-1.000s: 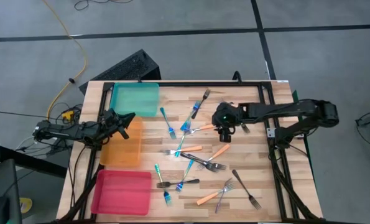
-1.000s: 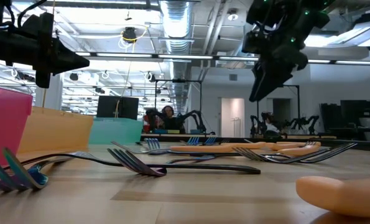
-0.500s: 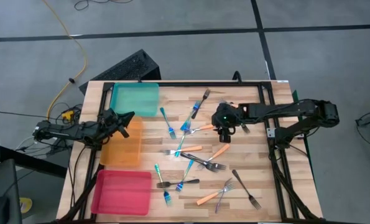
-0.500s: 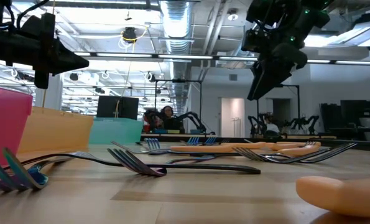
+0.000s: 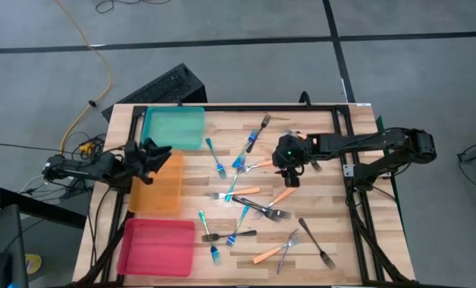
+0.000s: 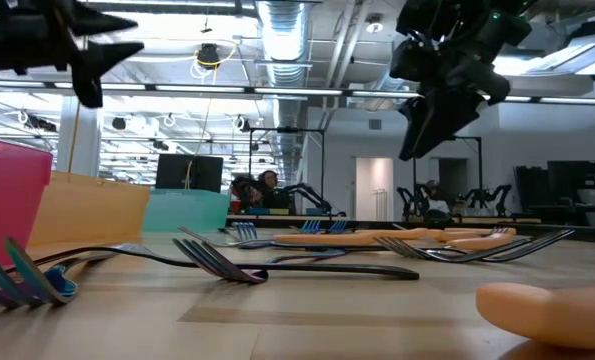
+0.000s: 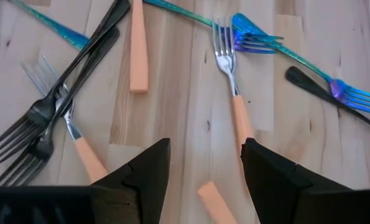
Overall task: Sort silverware by color (type)
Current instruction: Put the orange fork into the orange bin
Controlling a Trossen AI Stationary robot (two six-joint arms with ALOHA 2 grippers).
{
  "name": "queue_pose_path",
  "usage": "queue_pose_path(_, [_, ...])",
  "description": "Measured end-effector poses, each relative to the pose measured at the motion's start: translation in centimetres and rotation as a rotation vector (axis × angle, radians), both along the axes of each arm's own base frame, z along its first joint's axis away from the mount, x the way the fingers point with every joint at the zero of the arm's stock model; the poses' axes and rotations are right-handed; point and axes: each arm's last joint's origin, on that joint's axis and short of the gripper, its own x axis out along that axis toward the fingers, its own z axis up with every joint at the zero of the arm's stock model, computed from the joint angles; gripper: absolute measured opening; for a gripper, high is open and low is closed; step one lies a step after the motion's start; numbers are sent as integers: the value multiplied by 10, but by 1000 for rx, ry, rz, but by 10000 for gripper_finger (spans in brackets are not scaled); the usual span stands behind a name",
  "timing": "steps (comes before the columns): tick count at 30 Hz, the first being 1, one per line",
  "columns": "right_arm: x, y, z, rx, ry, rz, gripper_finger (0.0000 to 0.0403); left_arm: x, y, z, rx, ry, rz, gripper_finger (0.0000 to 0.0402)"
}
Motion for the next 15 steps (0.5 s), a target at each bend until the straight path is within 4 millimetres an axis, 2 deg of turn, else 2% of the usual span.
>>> queue_pose_path(3, [1, -1, -1, -10, 1, 8, 220, -2, -1, 9, 4, -41, -39, 175])
queue_pose_path(7, [9, -6, -5, -34, -26, 19, 220, -4, -1, 29, 15, -37, -57, 195])
queue_pose_path(12, [16, -16, -20, -48, 23, 17, 220, 4, -2, 58, 60, 83, -42, 197])
queue_pose_path(15, [20, -24, -30, -59, 59, 5, 220, 13, -2, 70, 72, 219, -11, 197])
